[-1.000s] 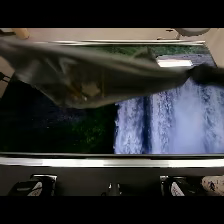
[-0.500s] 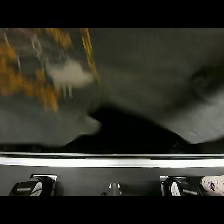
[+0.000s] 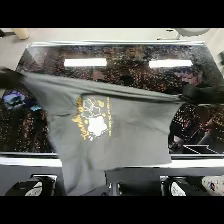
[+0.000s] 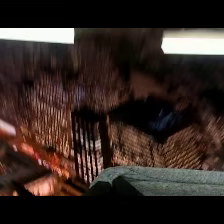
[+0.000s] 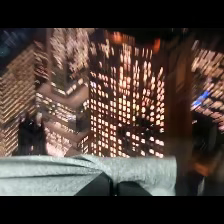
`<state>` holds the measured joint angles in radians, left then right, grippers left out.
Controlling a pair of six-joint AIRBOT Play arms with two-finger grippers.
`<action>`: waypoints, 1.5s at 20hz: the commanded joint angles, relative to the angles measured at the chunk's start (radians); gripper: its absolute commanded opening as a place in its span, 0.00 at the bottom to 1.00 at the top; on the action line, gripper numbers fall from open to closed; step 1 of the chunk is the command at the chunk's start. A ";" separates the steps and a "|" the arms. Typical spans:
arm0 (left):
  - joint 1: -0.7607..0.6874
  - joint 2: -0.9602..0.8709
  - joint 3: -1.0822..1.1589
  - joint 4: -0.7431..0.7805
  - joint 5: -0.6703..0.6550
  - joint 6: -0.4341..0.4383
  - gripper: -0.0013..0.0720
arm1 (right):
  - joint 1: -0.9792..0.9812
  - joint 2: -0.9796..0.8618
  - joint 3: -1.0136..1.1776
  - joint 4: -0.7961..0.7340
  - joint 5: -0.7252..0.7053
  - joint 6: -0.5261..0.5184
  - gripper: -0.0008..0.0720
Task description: Fold the shirts.
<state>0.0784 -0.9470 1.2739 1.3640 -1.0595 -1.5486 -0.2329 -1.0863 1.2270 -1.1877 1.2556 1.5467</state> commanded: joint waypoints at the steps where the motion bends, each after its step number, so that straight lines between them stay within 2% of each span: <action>1: 0.001 -0.200 -0.163 -0.054 0.189 0.000 0.05 | 0.001 -0.212 -0.076 0.177 -0.313 -0.016 0.04; 3: 0.001 -0.307 -0.158 -0.161 0.253 0.000 0.05 | 0.001 -0.282 -0.076 0.349 -0.436 -0.035 0.04; 4: -0.001 -0.350 -0.158 -0.212 0.267 0.000 0.06 | 0.001 -0.310 -0.076 0.407 -0.447 -0.051 0.04; 7: -0.024 -0.456 -0.158 -0.293 0.264 0.000 0.06 | 0.025 -0.385 -0.076 0.439 -0.428 -0.059 0.04; 8: -0.027 -0.472 -0.158 -0.304 0.248 -0.001 0.06 | 0.031 -0.394 -0.076 0.443 -0.428 -0.059 0.09; 9: -0.021 -0.476 -0.156 -0.309 0.208 0.000 0.23 | 0.026 -0.391 -0.072 0.447 -0.415 -0.059 0.37; 10: 0.002 -0.474 -0.144 -0.293 0.131 0.008 0.62 | 0.003 -0.381 -0.054 0.428 -0.365 -0.079 0.70; 11: 0.039 -0.470 -0.130 -0.262 0.022 0.026 0.85 | -0.034 -0.365 -0.030 0.360 -0.276 -0.126 0.77; 13: 0.118 -0.456 -0.145 -0.215 -0.177 0.085 0.68 | -0.129 -0.348 -0.016 0.108 -0.053 -0.066 0.77; 15: 0.166 -0.436 -0.240 -0.230 -0.234 0.090 0.69 | -0.204 -0.348 -0.062 0.013 0.097 -0.034 0.73; 16: 0.163 -0.428 -0.305 -0.260 -0.224 0.126 0.74 | -0.222 -0.348 -0.098 0.026 0.116 -0.048 0.73; 18: 0.130 -0.427 -0.418 -0.331 -0.171 0.171 0.74 | -0.224 -0.348 -0.156 0.044 0.102 -0.066 0.73; 23: 0.020 -0.435 -0.512 -0.389 -0.004 0.157 0.73 | -0.224 -0.352 -0.196 0.077 0.083 -0.097 0.73; 25: -0.001 -0.438 -0.512 -0.390 0.049 0.143 0.67 | -0.194 -0.361 -0.208 0.073 0.058 -0.102 0.74; 26: -0.009 -0.437 -0.512 -0.390 0.068 0.143 0.60 | -0.168 -0.369 -0.221 0.072 0.027 -0.106 0.74; 27: -0.016 -0.437 -0.508 -0.393 0.074 0.143 0.48 | -0.143 -0.381 -0.228 0.071 -0.007 -0.113 0.75; 29: -0.022 -0.432 -0.507 -0.412 0.069 0.143 0.11 | -0.108 -0.414 -0.228 0.074 -0.070 -0.119 0.77; 30: -0.023 -0.428 -0.507 -0.412 0.066 0.144 0.06 | -0.099 -0.432 -0.228 0.084 -0.087 -0.117 0.77</action>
<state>0.0692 -1.3811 0.7696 0.9718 -1.0145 -1.4025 -0.3702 -1.4826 1.0077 -1.1122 1.2427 1.4387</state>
